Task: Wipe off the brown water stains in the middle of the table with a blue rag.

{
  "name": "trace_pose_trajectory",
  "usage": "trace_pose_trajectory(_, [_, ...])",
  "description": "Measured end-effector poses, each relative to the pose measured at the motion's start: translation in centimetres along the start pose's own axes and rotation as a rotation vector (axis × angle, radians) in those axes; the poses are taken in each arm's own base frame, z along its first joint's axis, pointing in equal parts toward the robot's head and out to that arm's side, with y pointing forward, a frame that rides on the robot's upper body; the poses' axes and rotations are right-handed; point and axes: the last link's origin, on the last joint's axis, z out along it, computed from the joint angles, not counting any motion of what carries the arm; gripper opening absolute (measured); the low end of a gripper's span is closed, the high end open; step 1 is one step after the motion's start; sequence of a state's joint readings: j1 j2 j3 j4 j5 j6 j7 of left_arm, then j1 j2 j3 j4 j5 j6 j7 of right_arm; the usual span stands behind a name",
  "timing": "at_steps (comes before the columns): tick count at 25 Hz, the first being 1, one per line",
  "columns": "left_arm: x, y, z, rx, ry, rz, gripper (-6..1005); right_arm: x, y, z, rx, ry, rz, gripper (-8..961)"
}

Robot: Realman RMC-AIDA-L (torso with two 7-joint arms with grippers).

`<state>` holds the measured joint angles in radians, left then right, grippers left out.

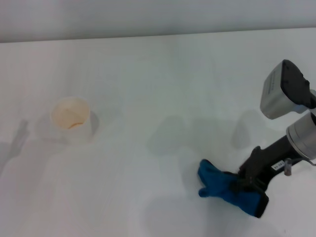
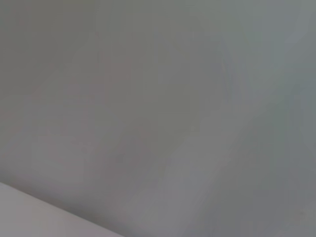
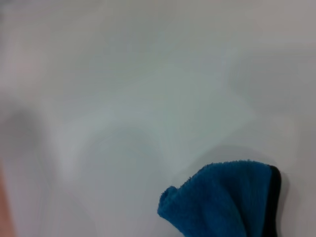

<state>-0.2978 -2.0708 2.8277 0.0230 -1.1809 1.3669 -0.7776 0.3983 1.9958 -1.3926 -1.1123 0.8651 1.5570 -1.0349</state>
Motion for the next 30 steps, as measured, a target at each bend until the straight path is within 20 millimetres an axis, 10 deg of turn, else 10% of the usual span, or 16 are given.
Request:
trace_pose_trajectory(23, [0.0,0.4,0.6,-0.02,-0.001,0.0,865,-0.9,0.6,0.2,-0.03,0.001,-0.081,234])
trace_pose_trajectory(30, [0.0,0.3,0.5,-0.016,0.0,0.0,865,-2.0,0.3,-0.6,-0.038,-0.129,-0.069,594])
